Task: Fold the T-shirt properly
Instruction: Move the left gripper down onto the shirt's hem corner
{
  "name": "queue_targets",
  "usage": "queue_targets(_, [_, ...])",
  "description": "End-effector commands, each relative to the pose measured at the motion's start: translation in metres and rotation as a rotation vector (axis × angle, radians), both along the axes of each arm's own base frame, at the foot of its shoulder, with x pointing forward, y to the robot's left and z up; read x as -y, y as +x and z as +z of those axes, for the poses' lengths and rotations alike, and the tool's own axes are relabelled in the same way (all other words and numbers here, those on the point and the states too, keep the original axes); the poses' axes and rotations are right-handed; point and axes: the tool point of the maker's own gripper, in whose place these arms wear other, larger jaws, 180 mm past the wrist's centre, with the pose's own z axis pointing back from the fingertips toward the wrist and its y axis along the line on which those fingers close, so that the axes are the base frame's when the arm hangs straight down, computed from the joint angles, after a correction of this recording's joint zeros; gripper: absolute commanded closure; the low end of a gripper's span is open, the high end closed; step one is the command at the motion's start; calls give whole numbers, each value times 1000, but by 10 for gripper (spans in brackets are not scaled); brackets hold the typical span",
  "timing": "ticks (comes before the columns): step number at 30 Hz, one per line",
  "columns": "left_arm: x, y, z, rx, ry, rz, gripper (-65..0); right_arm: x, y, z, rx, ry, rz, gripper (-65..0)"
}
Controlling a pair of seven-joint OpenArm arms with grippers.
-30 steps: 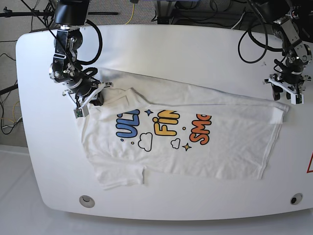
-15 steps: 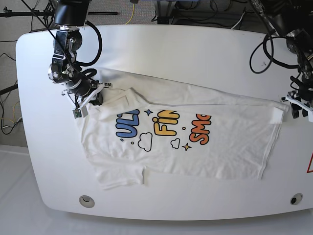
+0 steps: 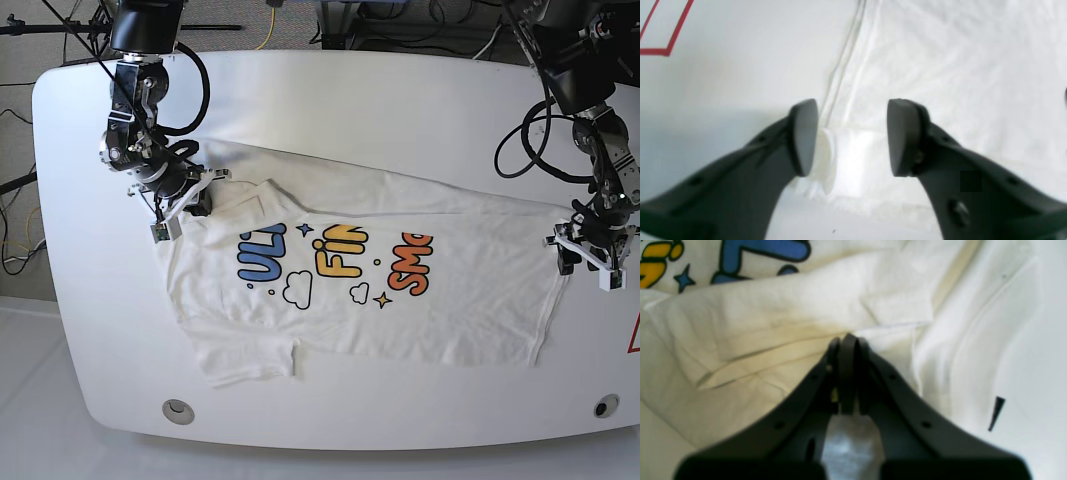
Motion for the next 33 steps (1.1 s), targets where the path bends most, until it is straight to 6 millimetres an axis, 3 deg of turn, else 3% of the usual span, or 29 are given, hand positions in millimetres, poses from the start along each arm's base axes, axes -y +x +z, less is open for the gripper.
queue_targets(1, [-18, 1, 18, 35, 29, 27, -333, 5, 7, 9, 33, -10, -1, -9])
queue_targets(8, [-17, 3, 16, 13, 19, -16, -344, 5, 6, 8, 25, -17, 2, -6])
queue_targets(20, [-19, -2, -1, -32, -3, -45, -300, 3, 2, 4, 7, -19, 9, -2])
queue_targets(28, [-18, -6, -9, -35, -16, -53, -222, 3, 1, 3, 0, -21, 11, -1])
queue_targets(30, [-13, -7, -12, -34, -20, -77, -142, 5, 0, 2, -2, -27, 9, -2])
queue_targets(33, [-10, -9, -16, -44, -23, -89, -113, 4, 0, 2, -4, -26, 9, -2])
